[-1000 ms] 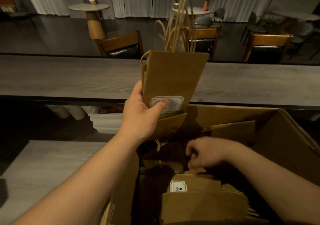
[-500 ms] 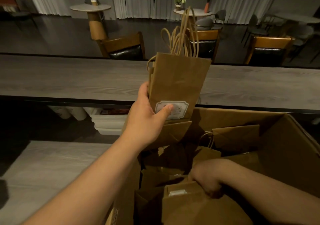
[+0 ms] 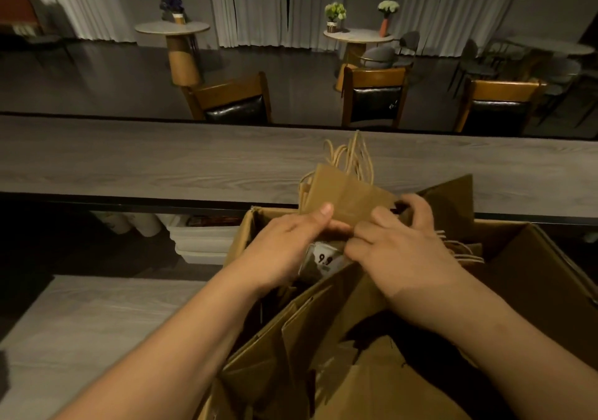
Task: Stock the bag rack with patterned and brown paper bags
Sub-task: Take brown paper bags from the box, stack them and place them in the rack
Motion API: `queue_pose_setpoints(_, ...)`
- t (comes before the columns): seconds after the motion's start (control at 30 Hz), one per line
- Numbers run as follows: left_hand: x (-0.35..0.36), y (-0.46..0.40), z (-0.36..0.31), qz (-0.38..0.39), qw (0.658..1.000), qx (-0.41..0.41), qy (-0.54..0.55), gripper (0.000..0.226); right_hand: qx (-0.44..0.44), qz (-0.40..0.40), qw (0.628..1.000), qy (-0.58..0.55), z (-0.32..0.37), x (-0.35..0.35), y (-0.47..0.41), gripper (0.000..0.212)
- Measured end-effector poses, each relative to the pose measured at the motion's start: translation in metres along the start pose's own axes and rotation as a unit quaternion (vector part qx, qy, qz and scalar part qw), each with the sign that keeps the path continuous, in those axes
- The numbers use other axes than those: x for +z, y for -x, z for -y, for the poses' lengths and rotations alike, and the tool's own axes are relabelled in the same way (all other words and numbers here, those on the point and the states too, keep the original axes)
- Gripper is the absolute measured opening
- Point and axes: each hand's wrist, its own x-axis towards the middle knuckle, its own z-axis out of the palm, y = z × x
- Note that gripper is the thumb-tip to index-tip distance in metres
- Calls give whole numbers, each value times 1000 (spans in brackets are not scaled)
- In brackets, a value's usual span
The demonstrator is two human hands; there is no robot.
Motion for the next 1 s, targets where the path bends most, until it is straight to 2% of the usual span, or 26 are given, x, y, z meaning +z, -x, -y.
queue_pose_setpoints(0.03, -2, 0, -1, 21, 1000, -4, -7, 65, 5, -76, 997, -4, -1, 3, 2, 33)
queue_pose_setpoints(0.07, -4, 1, -1, 52, 998, -8, -19, 62, 14, -137, 990, -9, -3, 6, 3, 34)
queue_pose_setpoints(0.13, -6, 1, 0, 103, 993, -23, -61, 36, 31, -224, 973, -39, -4, 15, 3, 38)
queue_pose_setpoints(0.17, -7, 1, 2, 103, 992, -30, -70, 22, 50, -246, 967, -47, -4, 20, 2, 46)
queue_pose_setpoints(0.2, -7, -1, 4, 90, 993, -45, -57, 10, 78, -258, 961, -64, -4, 24, 1, 58)
queue_pose_setpoints(0.27, -6, 0, 5, 41, 996, -84, 4, 14, 163, -281, 939, -117, -3, 26, -2, 80)
queue_pose_setpoints(0.37, -6, 0, 3, -19, 988, -105, 116, 14, 287, -269, 885, -249, -7, 24, -5, 95)
queue_pose_setpoints(0.43, -8, 0, 0, -65, 977, -103, 173, 15, 339, -251, 840, -342, -13, 27, -8, 111)
queue_pose_setpoints(0.5, -8, -1, -1, -108, 966, -98, 212, 20, 368, -244, 765, -469, -19, 29, -11, 125)
queue_pose_setpoints(0.53, -8, -2, -2, -122, 961, -96, 228, 21, 371, -236, 714, -545, -21, 30, -12, 126)
queue_pose_setpoints(0.6, -6, -2, -6, -143, 951, -88, 260, 19, 357, -214, 618, -667, -23, 35, -15, 106)
queue_pose_setpoints(0.63, -5, -2, -6, -151, 947, -86, 271, 17, 352, -202, 589, -699, -24, 39, -16, 89)
queue_pose_setpoints(0.7, -4, -4, -5, -172, 945, -77, 269, 21, 342, -196, 558, -730, -25, 43, -17, 61)
queue_pose_setpoints(0.77, -4, -6, -2, -202, 941, -68, 265, 21, 335, -204, 539, -746, -27, 46, -17, 50)
queue_pose_setpoints(0.83, -5, -8, 2, -235, 930, -68, 273, 17, 343, -212, 541, -738, -32, 41, -15, 50)
queue_pose_setpoints(0.93, -7, -11, 4, -271, 917, -74, 284, 19, 354, -226, 565, -711, -44, 24, -7, 52)
queue_pose_setpoints(1.0, -7, -11, 4, -279, 914, -72, 287, 21, 352, -236, 605, -674, -53, 11, 0, 47)
